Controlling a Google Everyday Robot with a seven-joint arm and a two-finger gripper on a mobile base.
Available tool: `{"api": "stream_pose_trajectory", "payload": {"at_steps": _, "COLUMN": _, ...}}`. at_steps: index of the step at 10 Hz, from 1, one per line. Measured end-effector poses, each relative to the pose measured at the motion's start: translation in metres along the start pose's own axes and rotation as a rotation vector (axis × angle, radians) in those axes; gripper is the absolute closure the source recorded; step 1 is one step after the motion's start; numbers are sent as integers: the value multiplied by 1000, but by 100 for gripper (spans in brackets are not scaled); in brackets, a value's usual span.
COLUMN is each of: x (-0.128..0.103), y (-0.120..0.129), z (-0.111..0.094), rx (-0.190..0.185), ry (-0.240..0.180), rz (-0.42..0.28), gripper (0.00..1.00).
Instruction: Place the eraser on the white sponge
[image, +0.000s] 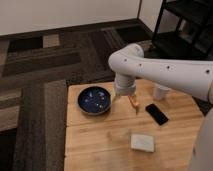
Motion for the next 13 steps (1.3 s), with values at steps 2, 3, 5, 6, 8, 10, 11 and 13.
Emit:
{"api": "stream_pose_trajectory", "payload": {"at_steps": 2, "x": 0, "y": 1, "z": 0, "rx": 0, "ry": 0, "rz": -2, "gripper": 35}}
{"api": "stream_pose_trajectory", "payload": {"at_steps": 3, "x": 0, "y": 1, "z": 0, "rx": 0, "ry": 0, "rz": -2, "gripper": 35}}
{"api": "stream_pose_trajectory", "payload": {"at_steps": 5, "x": 0, "y": -10, "z": 2, "rx": 9, "ry": 9, "rz": 4, "gripper": 35}}
{"api": "stream_pose_trajectory", "payload": {"at_steps": 6, "x": -1, "y": -23, "z": 3, "rx": 16, "ry": 16, "rz": 1, "gripper": 35}}
{"api": "stream_pose_trajectory", "payload": {"at_steps": 8, "x": -5, "y": -50, "z": 10, "rx": 27, "ry": 37, "rz": -39, "gripper": 35}}
{"api": "stream_pose_trajectory", "payload": {"at_steps": 10, "x": -11, "y": -73, "z": 17, "rx": 44, "ry": 60, "rz": -124, "gripper": 35}}
{"api": "stream_pose_trajectory", "payload": {"at_steps": 11, "x": -15, "y": -82, "z": 18, "rx": 54, "ry": 63, "rz": -188, "gripper": 35}}
{"api": "stream_pose_trajectory", "payload": {"at_steps": 13, "x": -21, "y": -102, "z": 16, "rx": 83, "ry": 56, "rz": -316, "gripper": 35}}
